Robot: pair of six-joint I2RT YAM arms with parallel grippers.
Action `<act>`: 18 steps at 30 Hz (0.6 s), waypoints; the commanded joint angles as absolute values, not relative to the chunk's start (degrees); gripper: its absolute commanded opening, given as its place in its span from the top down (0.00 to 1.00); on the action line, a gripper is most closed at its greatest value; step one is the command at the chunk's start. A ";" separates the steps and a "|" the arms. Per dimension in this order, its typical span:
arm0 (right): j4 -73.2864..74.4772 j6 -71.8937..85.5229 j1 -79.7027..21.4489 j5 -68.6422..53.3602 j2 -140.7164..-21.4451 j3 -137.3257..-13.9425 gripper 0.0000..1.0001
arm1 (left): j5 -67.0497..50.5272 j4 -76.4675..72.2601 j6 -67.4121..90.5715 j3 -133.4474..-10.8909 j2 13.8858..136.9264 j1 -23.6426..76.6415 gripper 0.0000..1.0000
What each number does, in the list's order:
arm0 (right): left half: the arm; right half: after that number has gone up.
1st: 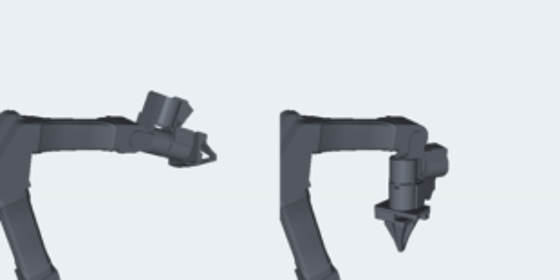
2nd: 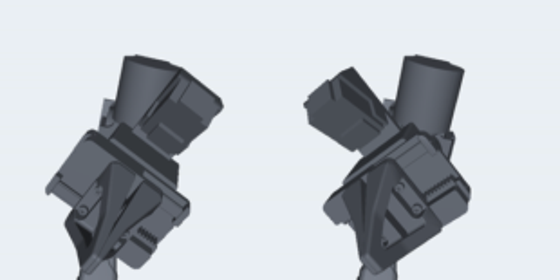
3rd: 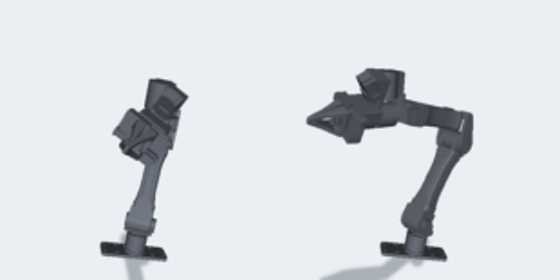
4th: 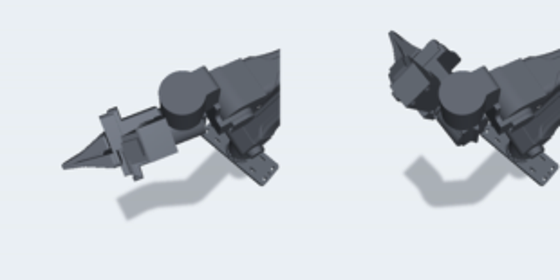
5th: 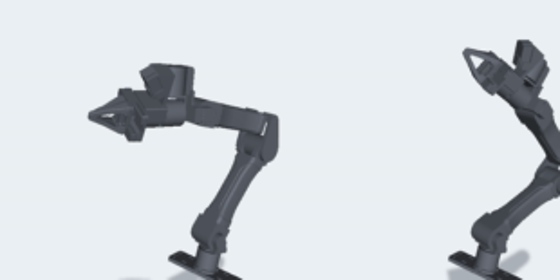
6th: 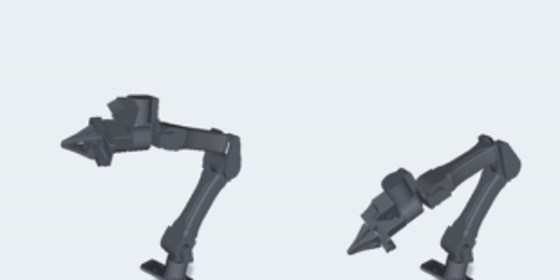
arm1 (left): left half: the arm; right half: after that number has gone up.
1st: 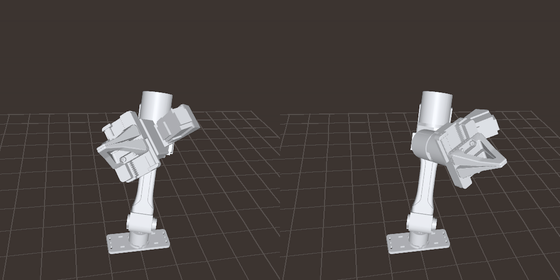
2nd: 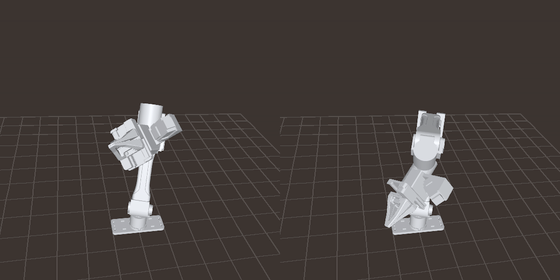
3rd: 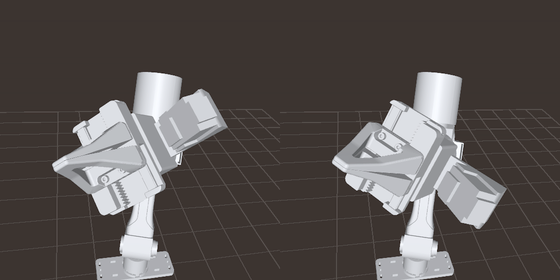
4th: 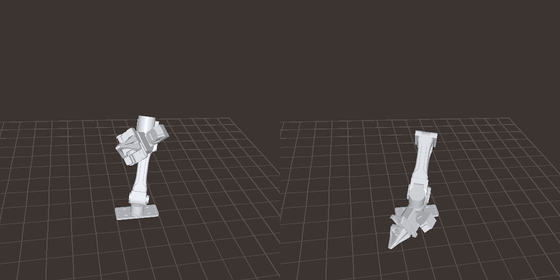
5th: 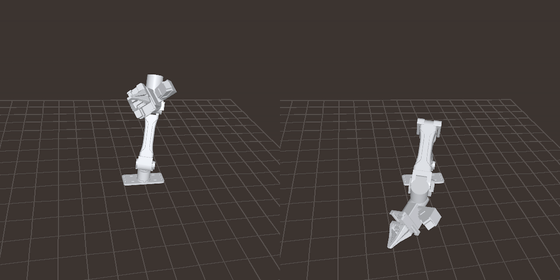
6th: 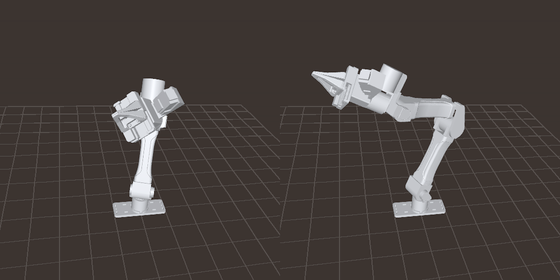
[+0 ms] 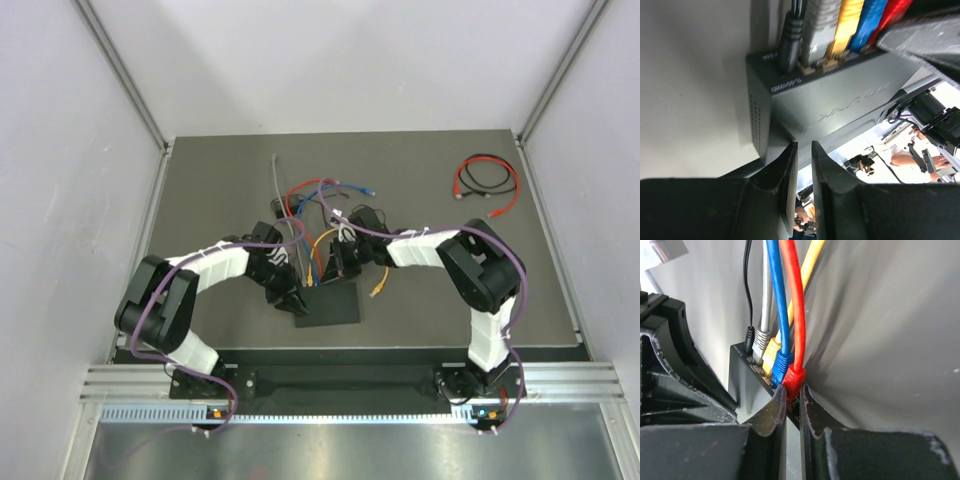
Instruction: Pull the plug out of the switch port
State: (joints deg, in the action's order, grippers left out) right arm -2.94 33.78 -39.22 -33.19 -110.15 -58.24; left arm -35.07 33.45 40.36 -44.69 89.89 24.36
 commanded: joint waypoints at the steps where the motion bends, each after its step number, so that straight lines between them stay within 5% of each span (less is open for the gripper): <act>1: -0.44 26.44 -37.88 -23.62 -108.72 -62.13 1.00 | -30.32 33.58 38.58 -44.91 91.58 24.61 0.77; 5: -10.08 41.28 -36.30 -35.58 -113.72 -61.01 1.00 | -30.41 33.31 38.85 -45.26 92.28 24.79 0.77; 13: -28.37 64.40 -34.81 -41.04 -116.28 -53.45 1.00 | -29.80 33.31 38.94 -45.18 92.64 25.40 0.77; 18: -21.10 59.17 -34.80 -37.36 -113.30 -52.74 1.00 | -28.39 34.71 38.41 -45.96 91.85 25.40 0.77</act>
State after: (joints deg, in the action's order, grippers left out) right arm -20.08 59.05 -34.70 -39.07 -115.48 -53.28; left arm -35.38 33.65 40.38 -45.63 91.05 25.10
